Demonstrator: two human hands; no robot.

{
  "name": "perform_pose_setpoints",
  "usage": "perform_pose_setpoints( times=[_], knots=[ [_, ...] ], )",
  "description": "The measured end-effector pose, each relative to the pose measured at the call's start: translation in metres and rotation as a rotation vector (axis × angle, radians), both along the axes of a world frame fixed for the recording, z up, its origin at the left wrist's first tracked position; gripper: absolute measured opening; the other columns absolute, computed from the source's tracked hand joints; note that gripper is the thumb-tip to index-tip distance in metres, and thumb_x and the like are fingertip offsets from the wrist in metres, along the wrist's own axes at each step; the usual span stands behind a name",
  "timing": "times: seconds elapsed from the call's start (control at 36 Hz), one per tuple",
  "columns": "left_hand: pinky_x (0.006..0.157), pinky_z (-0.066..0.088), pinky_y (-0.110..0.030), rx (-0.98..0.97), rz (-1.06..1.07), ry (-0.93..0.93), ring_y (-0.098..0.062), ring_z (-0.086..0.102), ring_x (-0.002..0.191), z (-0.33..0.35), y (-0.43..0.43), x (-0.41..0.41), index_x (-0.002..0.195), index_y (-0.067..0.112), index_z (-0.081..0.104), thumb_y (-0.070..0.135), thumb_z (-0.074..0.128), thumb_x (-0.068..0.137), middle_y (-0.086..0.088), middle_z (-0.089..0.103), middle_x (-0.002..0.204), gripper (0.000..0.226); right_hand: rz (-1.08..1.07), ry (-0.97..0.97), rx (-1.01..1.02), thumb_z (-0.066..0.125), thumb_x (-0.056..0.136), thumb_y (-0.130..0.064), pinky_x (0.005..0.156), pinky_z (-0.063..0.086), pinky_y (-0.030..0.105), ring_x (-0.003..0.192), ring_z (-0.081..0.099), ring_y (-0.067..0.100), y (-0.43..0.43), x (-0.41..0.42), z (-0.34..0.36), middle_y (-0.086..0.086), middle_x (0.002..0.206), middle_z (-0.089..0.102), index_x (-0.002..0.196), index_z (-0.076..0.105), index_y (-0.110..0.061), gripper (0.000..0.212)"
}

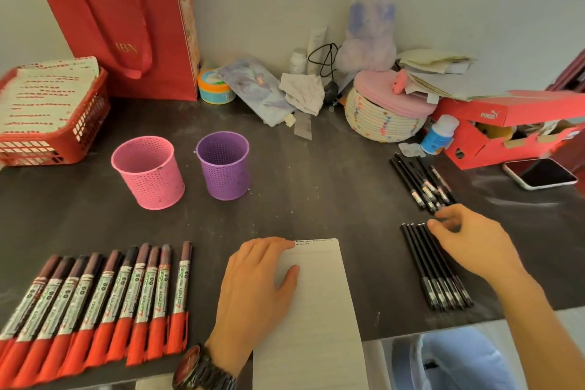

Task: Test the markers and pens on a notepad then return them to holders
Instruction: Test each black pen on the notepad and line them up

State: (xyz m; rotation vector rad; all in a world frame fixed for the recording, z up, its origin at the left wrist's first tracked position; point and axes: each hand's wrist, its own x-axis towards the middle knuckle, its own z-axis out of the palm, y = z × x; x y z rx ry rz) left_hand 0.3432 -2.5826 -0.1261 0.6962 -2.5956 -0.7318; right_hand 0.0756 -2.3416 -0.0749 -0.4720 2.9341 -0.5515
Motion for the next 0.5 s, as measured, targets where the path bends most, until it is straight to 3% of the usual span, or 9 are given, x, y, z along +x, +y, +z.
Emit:
perform_pose_setpoints(
  times=[0.14, 0.25, 0.36, 0.5],
  knots=[
    [0.103, 0.026, -0.019, 0.021, 0.005, 0.004, 0.000, 0.042, 0.121, 0.000, 0.000, 0.000, 0.126, 0.040, 0.055, 0.048, 0.058, 0.091, 0.024, 0.054, 0.127, 0.036, 0.015, 0.134, -0.016, 0.063, 0.092, -0.040, 0.082, 0.050, 0.042, 0.101, 0.064, 0.028, -0.041, -0.021, 0.003, -0.004, 0.112, 0.067, 0.117, 0.062, -0.026, 0.028],
    [0.104, 0.026, -0.019, 0.016, 0.018, 0.002, 0.001, 0.041, 0.122, -0.001, 0.000, 0.001, 0.128, 0.040, 0.052, 0.050, 0.056, 0.090, 0.025, 0.052, 0.128, 0.039, 0.023, 0.147, 0.142, 0.058, 0.095, -0.035, 0.089, 0.051, 0.047, 0.114, 0.060, 0.036, -0.067, -0.034, 0.005, 0.007, 0.128, 0.061, 0.128, 0.057, -0.022, 0.036],
    [0.102, 0.026, -0.017, 0.008, 0.028, 0.001, 0.001, 0.042, 0.120, -0.004, 0.000, 0.001, 0.127, 0.039, 0.053, 0.050, 0.056, 0.088, 0.025, 0.053, 0.126, 0.040, 0.013, 0.147, 0.320, 0.056, 0.096, -0.038, 0.083, 0.049, 0.045, 0.111, 0.059, 0.040, -0.084, -0.040, 0.002, 0.012, 0.124, 0.059, 0.127, 0.057, -0.018, 0.037],
    [0.102, 0.024, -0.016, -0.001, 0.033, 0.014, 0.001, 0.041, 0.119, -0.006, 0.000, 0.000, 0.127, 0.040, 0.051, 0.052, 0.053, 0.089, 0.026, 0.053, 0.126, 0.040, -0.004, 0.166, 0.380, 0.052, 0.099, -0.039, 0.083, 0.049, 0.045, 0.111, 0.060, 0.040, -0.093, -0.044, -0.004, 0.014, 0.122, 0.061, 0.122, 0.058, -0.014, 0.035]
  ],
)
